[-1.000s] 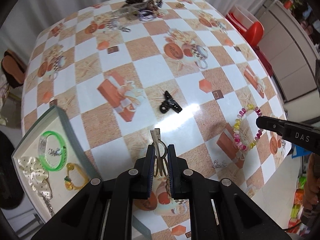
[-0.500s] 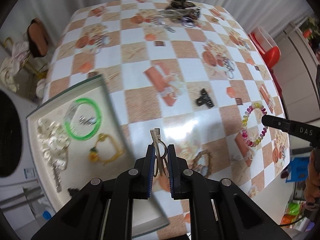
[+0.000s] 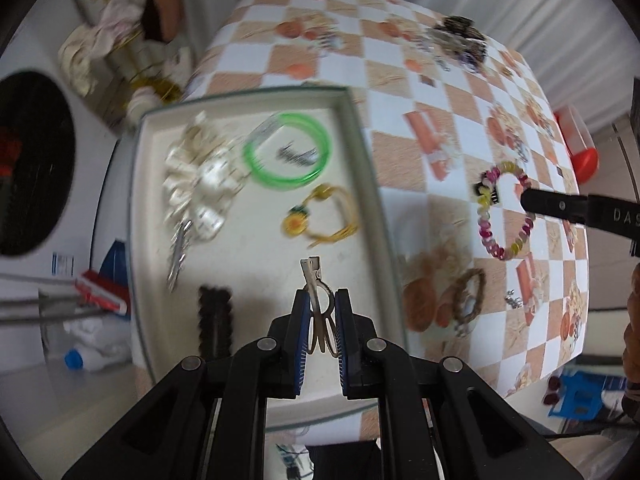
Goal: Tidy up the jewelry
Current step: 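Drop the beige clip in the tray with the left tool while the right tool drops the beaded bracelet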
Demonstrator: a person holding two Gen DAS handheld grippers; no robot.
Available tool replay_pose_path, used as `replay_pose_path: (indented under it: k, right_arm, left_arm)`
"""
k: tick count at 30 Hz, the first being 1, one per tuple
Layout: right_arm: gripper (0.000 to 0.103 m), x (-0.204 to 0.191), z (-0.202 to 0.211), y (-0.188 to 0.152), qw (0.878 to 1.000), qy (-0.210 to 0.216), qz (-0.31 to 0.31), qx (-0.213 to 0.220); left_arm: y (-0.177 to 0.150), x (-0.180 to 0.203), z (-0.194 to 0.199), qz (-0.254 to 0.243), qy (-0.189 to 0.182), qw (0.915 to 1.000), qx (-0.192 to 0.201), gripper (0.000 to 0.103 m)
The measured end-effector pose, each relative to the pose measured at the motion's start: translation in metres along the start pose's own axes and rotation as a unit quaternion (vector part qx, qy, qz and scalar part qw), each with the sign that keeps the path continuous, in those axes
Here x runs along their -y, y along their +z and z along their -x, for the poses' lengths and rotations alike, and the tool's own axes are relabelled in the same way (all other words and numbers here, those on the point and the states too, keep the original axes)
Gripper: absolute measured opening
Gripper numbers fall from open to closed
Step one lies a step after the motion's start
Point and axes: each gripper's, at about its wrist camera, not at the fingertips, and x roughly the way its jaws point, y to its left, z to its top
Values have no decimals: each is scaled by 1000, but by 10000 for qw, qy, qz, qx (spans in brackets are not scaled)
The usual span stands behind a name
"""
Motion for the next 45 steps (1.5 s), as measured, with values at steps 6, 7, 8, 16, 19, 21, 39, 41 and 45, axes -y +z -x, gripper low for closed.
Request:
replay_pose_path:
  k: [6,7,8,16,19,21,39,41,45]
  right_arm:
    - [9,-49,-18,6,9979,112,611,-208]
    - [9,-57,-22,7,9970,126,727,-247]
    - [9,-64,-24,7,9963,133,807,-276]
    - [9,-109,-53,0,9881,139,1402,-622]
    - [9,-119,-64,-5,9848,112,1560,-757]
    - [9,-125,-71,-8,9830,95,1635,-836]
    - [9,-125,-129,-11,9810,-134,1384,-1350]
    - [9,-122,-133,-10,9813,-163,1316,-1394]
    - [10,-116,-139,-10,9809,-206,1266,-1460]
  left_arm:
    - [-23,-27,-2,447,-5,9990,-46,18]
    - [-26,-30,-3,507,-12,9987,-63,18]
    - [-29,-33,-5,566,-17,9984,-85,18]
    - [-51,-49,-24,902,-49,9956,-260,18]
    - [-57,-50,-30,932,-67,9951,-320,18]
    - [-58,-49,-34,915,-76,9951,-370,18]
    - [-61,-42,-65,735,341,9955,-496,18]
    - [-62,-40,-66,698,401,9956,-483,18]
    - [-62,-35,-68,687,457,9953,-509,18]
